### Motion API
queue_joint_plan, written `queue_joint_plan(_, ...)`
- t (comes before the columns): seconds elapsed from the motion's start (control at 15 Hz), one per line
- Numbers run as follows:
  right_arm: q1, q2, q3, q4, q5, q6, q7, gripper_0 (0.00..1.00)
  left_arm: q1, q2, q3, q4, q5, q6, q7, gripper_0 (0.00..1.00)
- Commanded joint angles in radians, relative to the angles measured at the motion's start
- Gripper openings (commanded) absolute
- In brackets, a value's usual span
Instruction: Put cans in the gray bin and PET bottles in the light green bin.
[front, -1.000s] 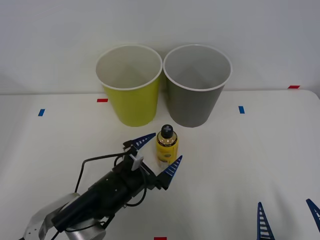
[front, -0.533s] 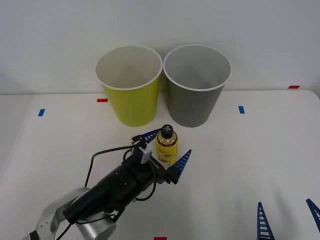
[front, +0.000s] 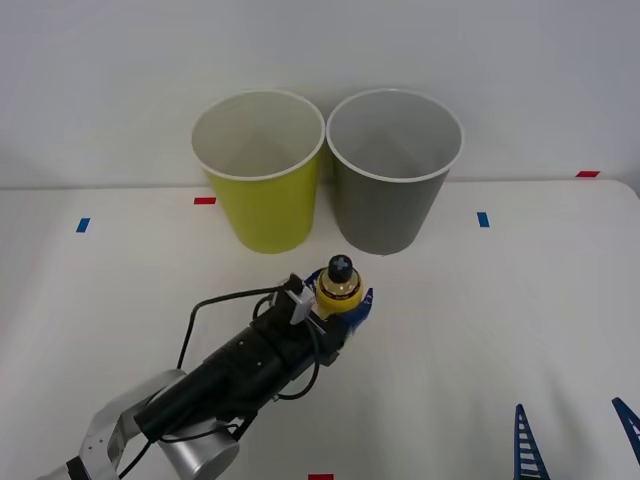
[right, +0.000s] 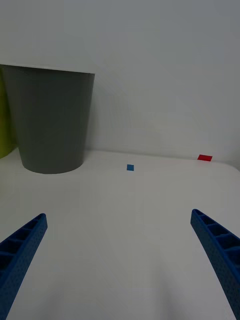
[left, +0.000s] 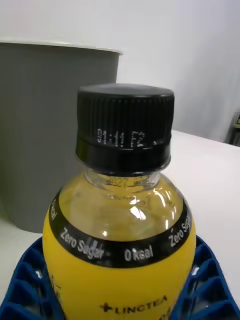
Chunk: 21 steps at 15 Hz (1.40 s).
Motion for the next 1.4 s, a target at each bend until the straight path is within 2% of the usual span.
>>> queue_joint_plan(0.07, 0.000, 0.000, 0.000, 0.000, 0.000, 0.000, 0.000, 1.00, -0.002, -0.004, 0.006, -0.006, -0.010, 0.035, -0.012, 0.01)
queue_joint_plan(0.27, 0.000, 0.000, 0.000, 0.000, 0.000, 0.000, 0.000, 1.00, 0.004, 0.032, 0.046, -0.136, -0.013, 0.230, -0.016, 0.01)
queue_joint_plan(0.47, 0.000, 0.000, 0.000, 0.000, 0.000, 0.000, 0.000, 1.00, 0.069, 0.099, 0.141, -0.394, -0.004, 0.524, -0.013, 0.01)
queue_joint_plan(0.73, 0.000, 0.000, 0.000, 0.000, 0.000, 0.000, 0.000, 1.00, 0.113, 0.154, 0.256, -0.609, 0.022, 0.777, 0.010, 0.00)
queue_joint_plan(0.8, 0.000, 0.000, 0.000, 0.000, 0.000, 0.000, 0.000, 1.00, 0.113, 0.157, 0.287, -0.643, 0.033, 0.839, 0.016, 0.01)
queue_joint_plan(0.87, 0.000, 0.000, 0.000, 0.000, 0.000, 0.000, 0.000, 1.00, 0.113, 0.160, 0.340, -0.693, 0.088, 0.926, 0.022, 0.01)
queue_joint_plan(1.0, 0.000, 0.000, 0.000, 0.000, 0.000, 0.000, 0.000, 1.00, 0.113, 0.156, 0.445, -0.772, 0.176, 1.081, 0.021, 0.01)
queue_joint_plan(1.13, 0.000, 0.000, 0.000, 0.000, 0.000, 0.000, 0.000, 1.00, 0.113, 0.118, 0.566, -0.859, 0.231, 1.273, 0.016, 0.00)
queue_joint_plan(1.27, 0.000, 0.000, 0.000, 0.000, 0.000, 0.000, 0.000, 1.00, 0.113, 0.065, 0.669, -0.923, 0.239, 1.414, 0.013, 0.01)
queue_joint_plan(1.4, 0.000, 0.000, 0.000, 0.000, 0.000, 0.000, 0.000, 1.00, 0.112, 0.015, 0.745, -0.968, 0.248, 1.508, 0.007, 0.00)
